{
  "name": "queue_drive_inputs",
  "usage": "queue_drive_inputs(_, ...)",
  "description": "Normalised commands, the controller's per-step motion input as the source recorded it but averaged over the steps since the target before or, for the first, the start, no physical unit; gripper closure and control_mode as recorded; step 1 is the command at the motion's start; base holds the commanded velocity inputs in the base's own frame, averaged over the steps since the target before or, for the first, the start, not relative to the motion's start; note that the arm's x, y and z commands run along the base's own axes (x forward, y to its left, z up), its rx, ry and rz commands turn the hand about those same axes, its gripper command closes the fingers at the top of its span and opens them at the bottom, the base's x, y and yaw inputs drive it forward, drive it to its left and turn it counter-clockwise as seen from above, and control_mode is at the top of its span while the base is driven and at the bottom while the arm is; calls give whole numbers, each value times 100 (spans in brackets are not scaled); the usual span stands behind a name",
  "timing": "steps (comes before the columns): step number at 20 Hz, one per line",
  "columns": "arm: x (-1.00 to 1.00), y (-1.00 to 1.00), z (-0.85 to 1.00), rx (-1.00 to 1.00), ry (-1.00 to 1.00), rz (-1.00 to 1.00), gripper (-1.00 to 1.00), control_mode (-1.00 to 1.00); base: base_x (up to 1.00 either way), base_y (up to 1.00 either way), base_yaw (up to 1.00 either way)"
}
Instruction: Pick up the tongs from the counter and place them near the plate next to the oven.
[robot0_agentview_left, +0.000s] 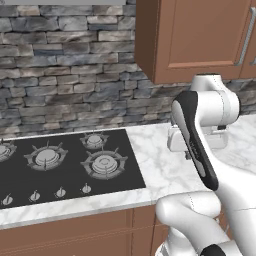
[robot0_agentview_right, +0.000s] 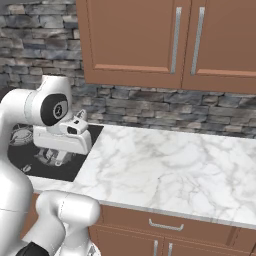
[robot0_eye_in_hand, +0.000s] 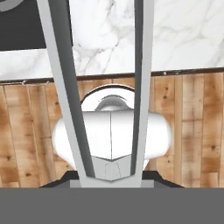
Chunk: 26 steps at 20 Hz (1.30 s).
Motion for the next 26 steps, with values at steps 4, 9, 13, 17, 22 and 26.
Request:
queue_drive_inputs(4,0,0,0,0,0,0,100,100,0,0,0)
queue_drive_inputs(9,0,0,0,0,0,0,100,100,-92,0,0)
queue_drive_inputs(13,0,0,0,0,0,0,100,100,-78,0,0)
queue_drive_inputs(17,0,0,0,0,0,0,100,100,-49,32,35)
queue_drive_inputs(22,0,0,0,0,0,0,100,100,-3,25,98)
queue_drive_inputs(26,0,0,0,0,0,0,100,100,0,2,100)
